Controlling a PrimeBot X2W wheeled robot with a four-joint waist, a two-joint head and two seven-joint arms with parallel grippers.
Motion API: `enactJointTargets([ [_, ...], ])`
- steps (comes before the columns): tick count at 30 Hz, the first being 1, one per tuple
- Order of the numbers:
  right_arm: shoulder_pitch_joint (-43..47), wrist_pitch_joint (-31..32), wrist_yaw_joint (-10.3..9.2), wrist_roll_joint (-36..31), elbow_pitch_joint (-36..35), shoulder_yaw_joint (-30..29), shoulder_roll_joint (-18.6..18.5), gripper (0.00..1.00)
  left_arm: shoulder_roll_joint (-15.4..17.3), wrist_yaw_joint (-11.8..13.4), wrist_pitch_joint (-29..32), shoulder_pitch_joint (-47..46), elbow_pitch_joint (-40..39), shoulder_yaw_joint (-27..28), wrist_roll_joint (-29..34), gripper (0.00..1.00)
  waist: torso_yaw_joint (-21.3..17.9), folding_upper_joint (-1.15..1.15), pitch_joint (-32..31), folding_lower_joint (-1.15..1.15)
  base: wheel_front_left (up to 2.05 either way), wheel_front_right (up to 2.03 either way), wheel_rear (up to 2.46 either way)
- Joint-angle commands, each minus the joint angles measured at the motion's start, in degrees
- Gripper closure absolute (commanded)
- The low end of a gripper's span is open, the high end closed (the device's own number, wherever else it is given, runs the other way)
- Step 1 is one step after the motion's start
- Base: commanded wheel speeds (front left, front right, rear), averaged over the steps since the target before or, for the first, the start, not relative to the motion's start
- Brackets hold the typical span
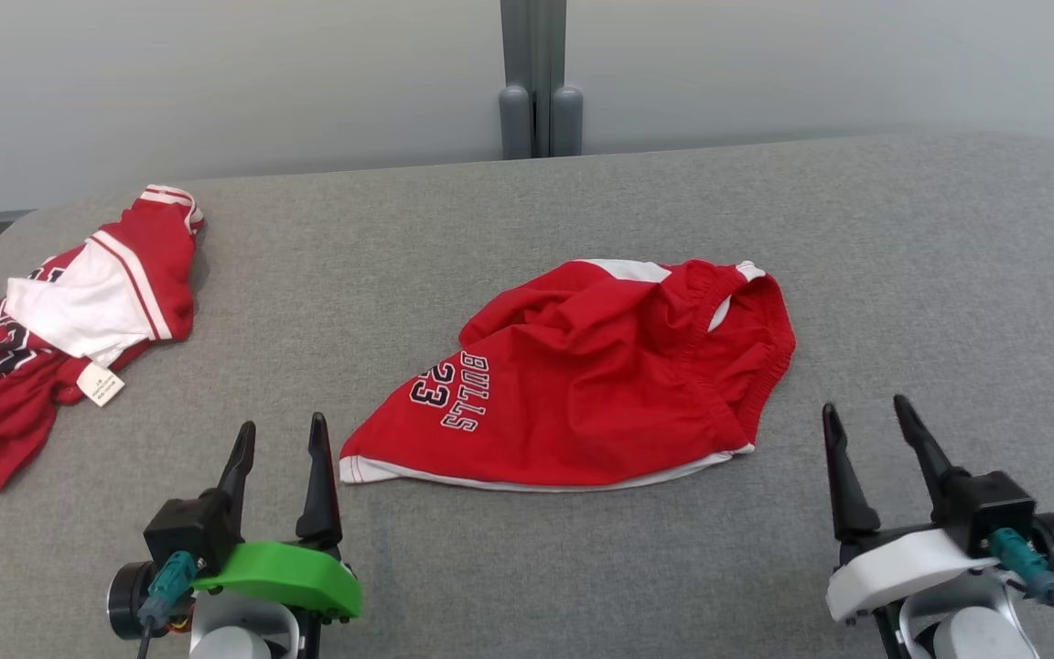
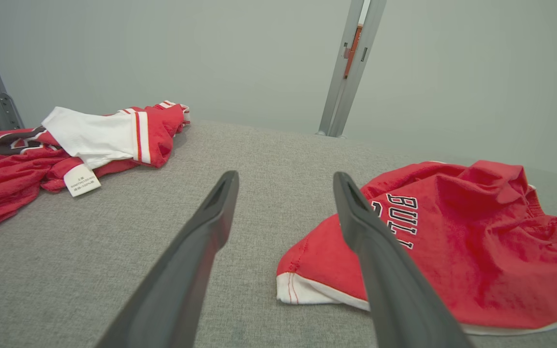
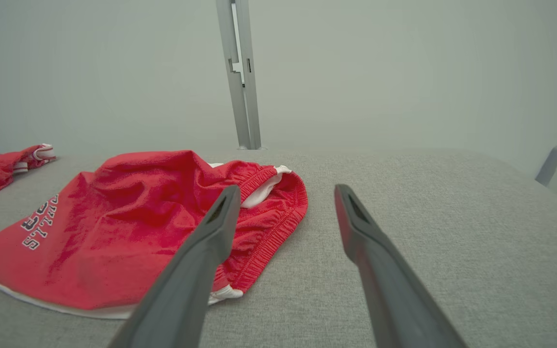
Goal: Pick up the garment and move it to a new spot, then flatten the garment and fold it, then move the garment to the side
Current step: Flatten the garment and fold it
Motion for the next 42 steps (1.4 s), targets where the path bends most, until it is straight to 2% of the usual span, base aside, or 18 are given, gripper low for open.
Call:
enactJointTargets([
  [1, 0.01, -0.17, 0.01, -3.37, 1.88, 0.30, -0.14, 0.00, 0.08, 0.07, 0.05, -0.36, -0.03, -0.29, -0.43, 0.00, 0.71, 0.00, 0.60, 0.00, 0.00, 0.00, 0.00],
  [5, -1.68, -0.17, 0.01, -8.34, 8.85, 0.80, -0.13, 0.00, 0.11, 0.35, 0.05, -1.09, 0.02, -1.43, -0.69, 0.00, 2.67, 0.00, 2.06, 0.00, 0.00, 0.00, 0.00],
  [9, -4.48, -0.17, 0.01, -10.43, 14.37, 0.46, -0.16, 0.00, 0.11, 0.39, 0.05, -1.84, 0.12, -2.18, -0.78, 0.00, 4.99, 0.00, 3.93, 0.00, 0.00, 0.00, 0.00],
  [16, -9.54, -0.17, 0.01, -12.93, 22.77, -0.03, -0.27, 0.00, 0.11, 0.54, 0.05, -2.59, 0.33, -2.69, -0.90, 0.00, 8.70, 0.00, 6.33, 0.00, 0.00, 0.00, 0.00],
  [20, -11.04, -0.17, 0.01, -12.74, 25.14, 0.29, -0.24, 0.00, 0.10, 0.85, 0.05, -2.44, 0.43, -2.75, -0.97, 0.00, 9.62, 0.00, 6.66, 0.00, 0.00, 0.00, 0.00],
  [21, -11.28, -0.17, 0.01, -12.56, 25.25, 0.34, -0.26, 0.29, 0.10, 0.84, 0.05, -2.33, 0.56, -2.75, -1.01, 0.00, 9.73, 0.00, 6.67, 0.00, 0.00, 0.00, 0.00],
  [23, -11.47, -0.17, 0.01, -12.30, 25.09, 0.80, -0.22, 0.58, 0.10, 0.67, 0.05, -1.91, 1.28, -3.04, -1.08, 0.00, 9.73, 0.00, 6.56, 0.00, 0.00, 0.00, 0.00],
  [24, -11.47, -0.17, 0.01, -12.14, 24.80, 1.01, -0.22, 0.64, 0.10, 0.48, 0.05, -1.80, 1.74, -3.20, -1.10, 0.00, 9.64, 0.00, 6.49, 0.00, 0.00, 0.00, 0.00],
  [25, -11.31, -0.17, 0.01, -11.82, 24.83, 1.26, -0.22, 0.78, 0.10, -0.01, 0.05, -1.74, 2.58, -3.43, -1.13, 0.00, 9.49, 0.00, 6.38, 0.00, 0.00, 0.00, 0.00],
  [26, -11.15, -0.17, 0.01, -11.50, 24.80, 1.52, -0.23, 1.00, 0.10, -0.44, 0.05, -1.75, 3.61, -3.85, -1.13, 0.00, 9.26, 0.00, 6.25, 0.00, 0.00, 0.00, 0.00],
  [34, -9.41, -0.17, 0.01, -9.24, 21.41, 2.01, -0.20, 1.00, 0.10, -2.20, 0.05, -4.18, 10.83, -6.59, -2.47, 0.00, 6.42, 0.00, 6.15, 0.00, 0.00, 0.00, 0.00],
  [42, -9.64, -0.17, 0.01, -8.07, 19.73, 2.88, -0.18, 1.00, 0.13, -4.12, 0.05, -8.69, 20.31, -13.01, -5.04, 0.00, 3.41, 0.00, 7.18, 0.00, 0.00, 0.00, 0.00],
])
